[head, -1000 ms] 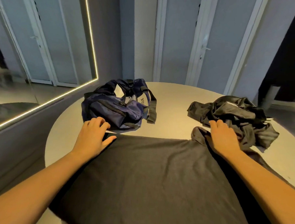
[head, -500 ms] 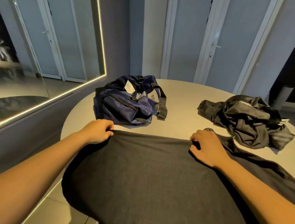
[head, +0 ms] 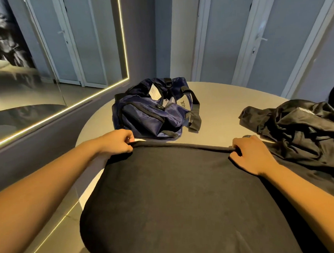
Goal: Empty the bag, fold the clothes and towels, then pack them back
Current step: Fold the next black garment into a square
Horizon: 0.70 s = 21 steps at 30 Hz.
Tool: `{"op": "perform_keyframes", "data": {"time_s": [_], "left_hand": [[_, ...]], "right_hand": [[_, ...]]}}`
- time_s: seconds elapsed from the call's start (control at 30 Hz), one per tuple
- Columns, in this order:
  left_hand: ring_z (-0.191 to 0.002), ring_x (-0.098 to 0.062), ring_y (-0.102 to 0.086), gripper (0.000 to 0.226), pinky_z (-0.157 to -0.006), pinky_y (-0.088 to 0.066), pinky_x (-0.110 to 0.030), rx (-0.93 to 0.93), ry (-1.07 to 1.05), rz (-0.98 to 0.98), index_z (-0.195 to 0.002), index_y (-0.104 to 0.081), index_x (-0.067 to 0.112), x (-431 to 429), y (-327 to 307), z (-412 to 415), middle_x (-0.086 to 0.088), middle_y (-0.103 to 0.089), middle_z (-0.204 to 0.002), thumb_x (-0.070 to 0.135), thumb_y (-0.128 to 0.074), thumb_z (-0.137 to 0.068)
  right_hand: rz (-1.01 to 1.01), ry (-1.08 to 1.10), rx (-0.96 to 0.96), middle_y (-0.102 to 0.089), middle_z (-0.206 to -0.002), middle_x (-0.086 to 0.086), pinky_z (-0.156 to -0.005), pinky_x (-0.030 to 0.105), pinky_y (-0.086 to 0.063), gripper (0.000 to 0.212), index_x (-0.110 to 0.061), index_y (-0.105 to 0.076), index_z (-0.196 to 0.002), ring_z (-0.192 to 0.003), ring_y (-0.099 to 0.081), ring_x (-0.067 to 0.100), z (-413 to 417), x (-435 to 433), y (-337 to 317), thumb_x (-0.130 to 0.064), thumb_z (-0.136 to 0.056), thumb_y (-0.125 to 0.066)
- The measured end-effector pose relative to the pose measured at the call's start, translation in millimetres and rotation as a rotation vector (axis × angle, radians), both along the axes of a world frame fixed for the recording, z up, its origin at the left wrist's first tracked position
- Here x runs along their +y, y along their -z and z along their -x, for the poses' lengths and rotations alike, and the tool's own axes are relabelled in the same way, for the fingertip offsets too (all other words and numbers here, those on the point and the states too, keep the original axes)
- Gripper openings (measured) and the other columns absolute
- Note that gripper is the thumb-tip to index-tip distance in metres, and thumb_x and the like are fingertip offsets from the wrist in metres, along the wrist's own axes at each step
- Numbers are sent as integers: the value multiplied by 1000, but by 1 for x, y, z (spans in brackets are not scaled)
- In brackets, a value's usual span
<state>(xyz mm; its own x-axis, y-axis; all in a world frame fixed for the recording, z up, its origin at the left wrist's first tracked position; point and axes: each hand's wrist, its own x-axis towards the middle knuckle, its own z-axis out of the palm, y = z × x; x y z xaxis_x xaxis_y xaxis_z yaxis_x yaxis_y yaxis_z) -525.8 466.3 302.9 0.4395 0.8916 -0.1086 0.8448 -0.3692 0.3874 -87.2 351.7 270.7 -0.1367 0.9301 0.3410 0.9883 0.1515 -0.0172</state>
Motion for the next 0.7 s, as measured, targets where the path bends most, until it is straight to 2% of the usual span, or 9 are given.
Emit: {"op": "perform_keyframes", "data": {"time_s": [0.13,0.2,0.27,0.33,0.47,0.53,0.6,0.7], "left_hand": [[-74,-18,-53,19,-69,-43,-31,-85,-16,167,-73,-57,15,5,-8,4,-5,-57,-74,12,-75,-79],[-81,-19,-58,22,-76,-47,-33,-137,-30,241,-78,-61,15,3,-11,4,-6,-63,-83,24,-81,-81],[-93,-21,-65,24,-88,-50,-36,-175,-73,297,-91,-71,11,2,-11,7,-8,-71,-96,34,-80,-86],[-99,-25,-68,20,-94,-51,-38,-229,-115,290,-95,-76,10,3,-10,9,-9,-73,-99,29,-76,-90],[-101,-29,-67,1,-96,-50,-40,-411,-225,196,-89,-75,9,7,-4,14,-10,-73,-92,10,-75,-89],[-101,-30,-65,4,-88,-49,-36,-381,-243,223,-86,-75,9,7,-3,13,-11,-72,-91,11,-79,-86],[-97,-28,-64,16,-85,-48,-34,-336,-247,269,-87,-75,6,7,-4,10,-12,-71,-91,22,-80,-87],[-100,-25,-65,23,-98,-48,-40,-303,-266,299,-84,-78,10,11,-9,10,-11,-72,-94,32,-74,-92]], "right_hand": [[-41,-13,7,-42,-54,-8,-60,27,-21,24,-27,-44,-65,-56,-41,13,-1,-3,2,-32,-77,-63],[-52,-7,7,-43,-55,-8,-61,29,-21,23,-24,-48,-66,-56,-43,14,-2,-3,3,-32,-78,-65],[-67,-8,6,-46,-56,-7,-62,30,-24,21,-22,-51,-66,-56,-44,15,-3,-2,5,-37,-79,-59],[-83,-12,14,-47,-56,-7,-65,31,-26,22,-21,-53,-67,-57,-45,15,-4,0,6,-39,-80,-53],[-66,-16,-21,-45,-56,-6,-67,34,-28,32,-20,-51,-70,-57,-44,16,-6,2,6,-45,-89,-45],[1,-33,-47,-46,-59,-6,-70,34,-26,31,-21,-49,-75,-61,-46,16,-3,4,2,-43,-97,-48],[91,-41,-82,-49,-63,-5,-72,32,-23,28,-21,-48,-81,-66,-48,17,2,8,-5,-39,-102,-44],[232,-17,-95,-51,-68,-5,-74,31,-23,32,-21,-48,-85,-70,-50,16,7,15,-16,-36,-106,-30]]}}
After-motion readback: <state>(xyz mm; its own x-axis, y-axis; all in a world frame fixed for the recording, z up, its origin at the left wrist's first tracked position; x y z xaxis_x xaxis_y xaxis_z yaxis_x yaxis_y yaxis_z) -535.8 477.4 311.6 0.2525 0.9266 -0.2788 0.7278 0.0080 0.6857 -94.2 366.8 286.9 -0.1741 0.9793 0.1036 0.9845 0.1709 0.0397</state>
